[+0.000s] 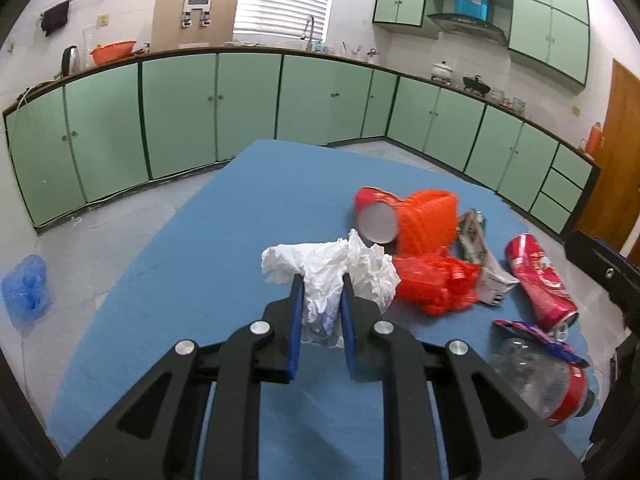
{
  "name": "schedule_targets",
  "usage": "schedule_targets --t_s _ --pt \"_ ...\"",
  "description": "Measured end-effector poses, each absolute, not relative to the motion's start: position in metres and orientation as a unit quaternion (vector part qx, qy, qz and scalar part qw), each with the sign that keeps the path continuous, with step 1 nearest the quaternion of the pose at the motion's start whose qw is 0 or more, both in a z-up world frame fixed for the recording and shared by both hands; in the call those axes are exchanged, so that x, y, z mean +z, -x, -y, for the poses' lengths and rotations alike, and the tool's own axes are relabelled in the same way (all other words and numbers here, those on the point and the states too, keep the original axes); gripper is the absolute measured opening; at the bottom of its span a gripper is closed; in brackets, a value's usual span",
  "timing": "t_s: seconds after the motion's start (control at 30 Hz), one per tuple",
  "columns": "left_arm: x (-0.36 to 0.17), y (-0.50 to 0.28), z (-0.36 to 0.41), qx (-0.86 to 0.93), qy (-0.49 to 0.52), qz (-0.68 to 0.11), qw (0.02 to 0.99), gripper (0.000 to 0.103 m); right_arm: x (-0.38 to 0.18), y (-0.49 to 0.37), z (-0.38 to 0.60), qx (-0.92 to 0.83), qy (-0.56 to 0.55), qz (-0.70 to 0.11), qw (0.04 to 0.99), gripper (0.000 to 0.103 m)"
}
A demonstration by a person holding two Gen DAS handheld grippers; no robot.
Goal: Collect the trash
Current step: 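Grasp the white tissue with the left tool while the right tool grasps the red plastic bag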
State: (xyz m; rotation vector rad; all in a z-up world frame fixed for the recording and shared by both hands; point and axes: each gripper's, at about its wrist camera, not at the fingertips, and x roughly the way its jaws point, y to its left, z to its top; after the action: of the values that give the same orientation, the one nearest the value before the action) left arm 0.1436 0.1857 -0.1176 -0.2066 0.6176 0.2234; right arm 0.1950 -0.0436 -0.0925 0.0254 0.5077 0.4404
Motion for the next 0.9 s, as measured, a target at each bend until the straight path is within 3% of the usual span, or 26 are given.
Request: schedule_targets --t_s 0.53,0.73,0.9 --pt "-0.13 -0.148 -0.243 0.135 0.104 -0.315 0.934 0.016 -0.137 -0.22 -0.045 0.187 0.01 -0.316 0.93 0.06" --pt "-0.135 -0.153 -0.248 0.133 0.105 -0.322 0.931 0.016 -0.149 -0.229 -0.052 0.178 0.016 -0.338 0.924 0.037" --pt "-0.14 -0.158 -0.245 0.129 0.107 -0.331 0.929 0.016 -0.154 -0.23 -0.052 0.194 0.018 -0.347 0.917 0.006"
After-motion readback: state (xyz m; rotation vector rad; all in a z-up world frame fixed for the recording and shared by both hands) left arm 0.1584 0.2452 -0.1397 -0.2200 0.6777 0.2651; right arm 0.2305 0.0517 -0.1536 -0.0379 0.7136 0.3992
